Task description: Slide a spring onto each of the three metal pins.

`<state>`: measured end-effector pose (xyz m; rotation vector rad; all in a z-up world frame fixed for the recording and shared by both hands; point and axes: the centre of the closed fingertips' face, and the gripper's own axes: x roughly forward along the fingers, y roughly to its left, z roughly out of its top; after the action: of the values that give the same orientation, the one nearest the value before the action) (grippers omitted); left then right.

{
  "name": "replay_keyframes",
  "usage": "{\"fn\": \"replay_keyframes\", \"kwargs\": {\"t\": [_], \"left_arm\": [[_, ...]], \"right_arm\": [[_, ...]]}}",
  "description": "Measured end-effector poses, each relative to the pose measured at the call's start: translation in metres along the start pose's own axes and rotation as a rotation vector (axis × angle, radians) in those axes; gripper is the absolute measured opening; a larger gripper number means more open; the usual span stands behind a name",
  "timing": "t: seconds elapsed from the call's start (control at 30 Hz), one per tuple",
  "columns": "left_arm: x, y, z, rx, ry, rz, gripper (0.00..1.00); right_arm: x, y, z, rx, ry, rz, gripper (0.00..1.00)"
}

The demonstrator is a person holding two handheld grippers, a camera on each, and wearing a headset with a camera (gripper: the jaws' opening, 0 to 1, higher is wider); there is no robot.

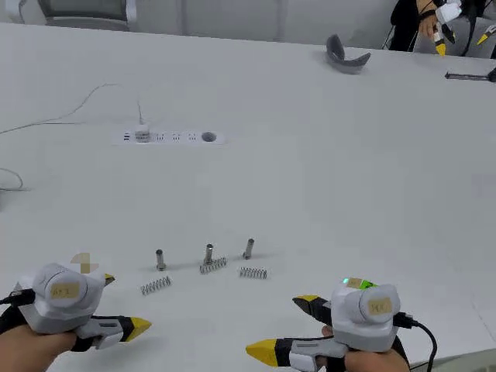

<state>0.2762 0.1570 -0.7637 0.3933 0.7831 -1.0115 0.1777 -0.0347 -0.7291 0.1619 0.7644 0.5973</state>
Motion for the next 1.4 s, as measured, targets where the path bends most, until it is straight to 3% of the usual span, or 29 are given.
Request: {"fn": "replay_keyframes", "kwargs": {"t": [0.47,0.8,1.03,1.2,1.4], "left_arm": [[0.025,-0.001,0.008,0.01,0.013,-0.059,0.48],[0.046,0.003,0.002,0.02,0.04,-0.057,0.34],[0.05,0.005,-0.006,0.004,0.061,-0.031,0.25],[0.053,0.01,-0.002,-0.014,0.04,-0.002,0.19],[0.056,0.008,0.0,0.037,0.039,0.028,0.11]], "right_arm": [[0.001,-0.004,0.007,0.01,-0.016,-0.012,0.85],[-0.001,-0.007,0.004,0.02,-0.013,-0.016,0.84],[-0.003,-0.009,0.001,0.029,-0.011,-0.023,0.84],[-0.003,-0.009,-0.001,0.035,-0.009,-0.021,0.84],[0.0,-0.005,0.0,0.028,-0.008,-0.013,0.84]]}}
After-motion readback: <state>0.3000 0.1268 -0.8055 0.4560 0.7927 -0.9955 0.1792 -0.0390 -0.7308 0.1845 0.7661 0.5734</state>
